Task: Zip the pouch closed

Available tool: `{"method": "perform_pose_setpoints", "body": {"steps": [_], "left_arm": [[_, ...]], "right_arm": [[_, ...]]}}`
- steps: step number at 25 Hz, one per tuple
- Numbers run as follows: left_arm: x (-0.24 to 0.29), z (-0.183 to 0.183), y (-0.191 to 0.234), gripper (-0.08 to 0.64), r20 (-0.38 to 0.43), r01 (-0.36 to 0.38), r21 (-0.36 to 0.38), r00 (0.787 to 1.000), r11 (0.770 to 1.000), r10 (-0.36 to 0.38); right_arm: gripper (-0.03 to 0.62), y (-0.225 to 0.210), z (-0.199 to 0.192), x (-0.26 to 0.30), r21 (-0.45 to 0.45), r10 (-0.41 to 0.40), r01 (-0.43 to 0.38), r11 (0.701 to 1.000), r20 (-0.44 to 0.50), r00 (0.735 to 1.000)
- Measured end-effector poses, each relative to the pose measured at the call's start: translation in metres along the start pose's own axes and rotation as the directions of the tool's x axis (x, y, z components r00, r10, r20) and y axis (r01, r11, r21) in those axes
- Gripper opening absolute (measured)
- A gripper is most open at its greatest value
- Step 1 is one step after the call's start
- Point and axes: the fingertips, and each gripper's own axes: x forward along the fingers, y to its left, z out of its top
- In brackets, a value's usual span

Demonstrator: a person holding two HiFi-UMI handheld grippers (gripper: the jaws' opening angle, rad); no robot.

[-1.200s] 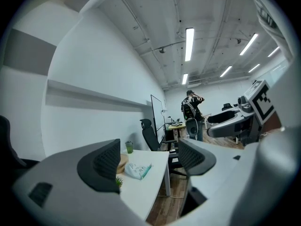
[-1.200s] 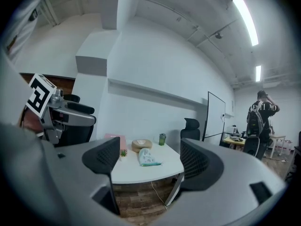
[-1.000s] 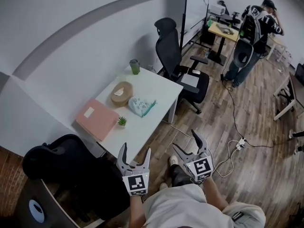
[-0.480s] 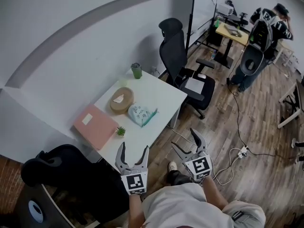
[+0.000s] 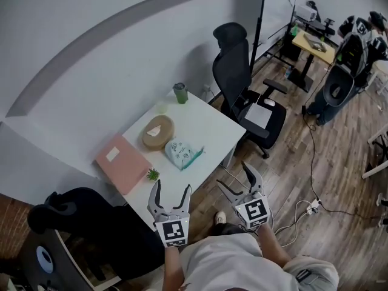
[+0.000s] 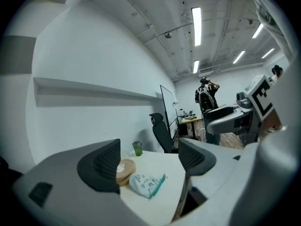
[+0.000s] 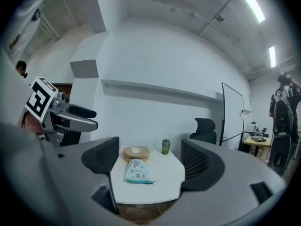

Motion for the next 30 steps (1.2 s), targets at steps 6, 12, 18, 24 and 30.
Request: {"method": "perform_pose_setpoints", "body": {"steps": [6, 12, 18, 24, 30], "left_arm": [[0.026, 0.004, -0.007, 0.382, -0.01, -0.049, -0.019, 0.999, 0.999, 0.048], [0.05, 0.002, -0.009, 0.38, -0.031, -0.074, -0.011, 0.997, 0.997, 0.073], [0.08, 0.004, -0.008, 0.38, -0.035, -0.073, 0.001, 0.997, 0.997, 0.073], [0.113, 0.003, 0.0, 0.379, -0.045, -0.073, 0.003, 0.996, 0.997, 0.073], [0.145, -0.007, 0.015, 0.379, -0.061, -0.081, -0.009, 0.995, 0.997, 0.081]], "right_arm": [[0.402, -0.031, -0.006, 0.015, 0.007, 0.031, -0.031, 0.999, 0.002, 1.0], [0.402, -0.053, -0.008, 0.036, 0.019, 0.052, -0.052, 0.998, 0.011, 0.999], [0.402, -0.07, -0.012, 0.061, 0.024, 0.065, -0.065, 0.998, 0.011, 0.998], [0.402, -0.086, -0.016, 0.088, 0.035, 0.073, -0.073, 0.997, -0.002, 0.997], [0.402, -0.098, -0.018, 0.124, 0.022, 0.098, -0.098, 0.995, -0.014, 0.995]]}}
